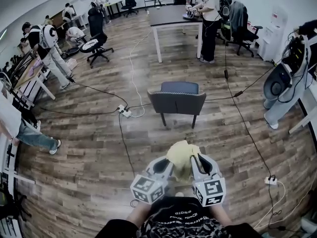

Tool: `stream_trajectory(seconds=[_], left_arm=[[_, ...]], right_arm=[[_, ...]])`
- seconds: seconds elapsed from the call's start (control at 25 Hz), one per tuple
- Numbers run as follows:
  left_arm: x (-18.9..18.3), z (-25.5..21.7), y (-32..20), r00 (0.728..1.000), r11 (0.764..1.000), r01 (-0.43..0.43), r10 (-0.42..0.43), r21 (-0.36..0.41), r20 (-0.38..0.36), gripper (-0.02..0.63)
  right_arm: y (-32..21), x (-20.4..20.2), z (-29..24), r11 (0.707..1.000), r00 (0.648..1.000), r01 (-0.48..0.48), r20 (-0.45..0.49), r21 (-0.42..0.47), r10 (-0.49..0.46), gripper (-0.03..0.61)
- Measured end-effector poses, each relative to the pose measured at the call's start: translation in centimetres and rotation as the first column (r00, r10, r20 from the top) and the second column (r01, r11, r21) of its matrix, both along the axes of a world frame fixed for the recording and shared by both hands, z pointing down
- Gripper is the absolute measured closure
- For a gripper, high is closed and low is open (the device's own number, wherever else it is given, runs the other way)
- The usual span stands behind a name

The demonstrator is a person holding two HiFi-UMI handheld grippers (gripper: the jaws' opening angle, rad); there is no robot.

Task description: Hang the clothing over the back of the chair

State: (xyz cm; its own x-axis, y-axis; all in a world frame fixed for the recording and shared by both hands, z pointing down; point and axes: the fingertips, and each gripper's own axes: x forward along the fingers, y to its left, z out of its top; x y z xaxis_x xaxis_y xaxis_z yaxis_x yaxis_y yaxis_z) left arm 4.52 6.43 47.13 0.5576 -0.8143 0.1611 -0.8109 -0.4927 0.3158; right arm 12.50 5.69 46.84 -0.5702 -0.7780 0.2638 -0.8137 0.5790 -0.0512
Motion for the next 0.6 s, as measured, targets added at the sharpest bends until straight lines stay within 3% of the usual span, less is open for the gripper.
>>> stream_trajectory(seconds=[0.16,0.36,0.6], left_arm=[[-0.4,0.4,-0.8,1.000,1.000,0.003,-0.003,-0.011,-0.014,0.592],[-0.7,0.5,-3.5,0.999,1.000,-0.020,0.020,0.009,0.029,0.592],[-1.4,1.2,-6.4,0.999,1.000,-0.017,0.017,-0.018,-0.032,0.592]], right_arm=[[-0.9,-0.5,0.2,1.000,1.000,0.008,-0.017,-0.011,-0.009,0.522],[-2.8,-0.7,0.2,1.000,1.000,-0.006,-0.015,-0.005,0.006,0.522],[-5.2,-1.5,1.1,0.999,1.000,-0.023,-0.021,-0.032,0.022,0.522]])
